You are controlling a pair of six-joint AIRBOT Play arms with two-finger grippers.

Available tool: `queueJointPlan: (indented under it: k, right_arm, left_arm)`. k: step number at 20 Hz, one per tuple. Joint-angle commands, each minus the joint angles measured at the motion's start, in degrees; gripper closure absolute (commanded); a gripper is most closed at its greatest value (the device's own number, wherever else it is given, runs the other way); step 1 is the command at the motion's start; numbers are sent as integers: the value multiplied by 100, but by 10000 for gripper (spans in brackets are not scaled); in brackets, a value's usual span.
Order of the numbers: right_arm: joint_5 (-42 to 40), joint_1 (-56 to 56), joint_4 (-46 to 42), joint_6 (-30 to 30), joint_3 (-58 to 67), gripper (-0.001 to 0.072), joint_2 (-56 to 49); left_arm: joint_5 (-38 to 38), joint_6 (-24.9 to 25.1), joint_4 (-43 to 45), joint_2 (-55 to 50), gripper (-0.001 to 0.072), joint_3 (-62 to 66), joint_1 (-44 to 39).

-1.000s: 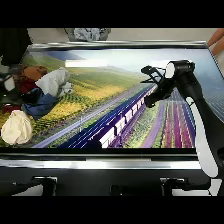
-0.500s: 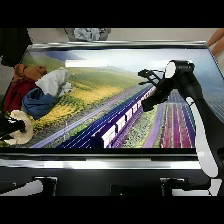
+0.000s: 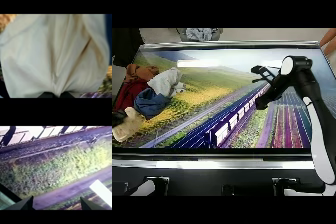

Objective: Fold the shirts.

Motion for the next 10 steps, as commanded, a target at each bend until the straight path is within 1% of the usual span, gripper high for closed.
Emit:
queueJointPlan:
  k: [1,3,4,5,6,8,10]
  right_arm:
    - [-505,-2,-568,-57,317,26,570]
    - [-815,-2,-739,-52,516,25,1084]
    - [-994,-2,-787,-50,601,25,1362]
    - [-1207,-2,-833,-44,632,25,1657]
    - [-1377,-2,-872,2,632,25,1934]
    - [-1537,-2,-957,192,632,26,2459]
    - [-1473,-2,-1060,350,632,26,2881]
  left_arm:
    - [817,-114,-874,1836,678,509,-262]
    - [1659,-92,-1672,2929,678,872,-758]
    - [2151,-92,-2111,3303,678,1019,-1145]
    - [2479,-92,-2498,3486,678,1143,-1552]
    - [2629,-90,-2824,3543,678,1279,-2024]
    - [2647,-68,-2953,3351,678,1414,-2999]
    - [2643,415,-2955,2828,678,1414,-3939]
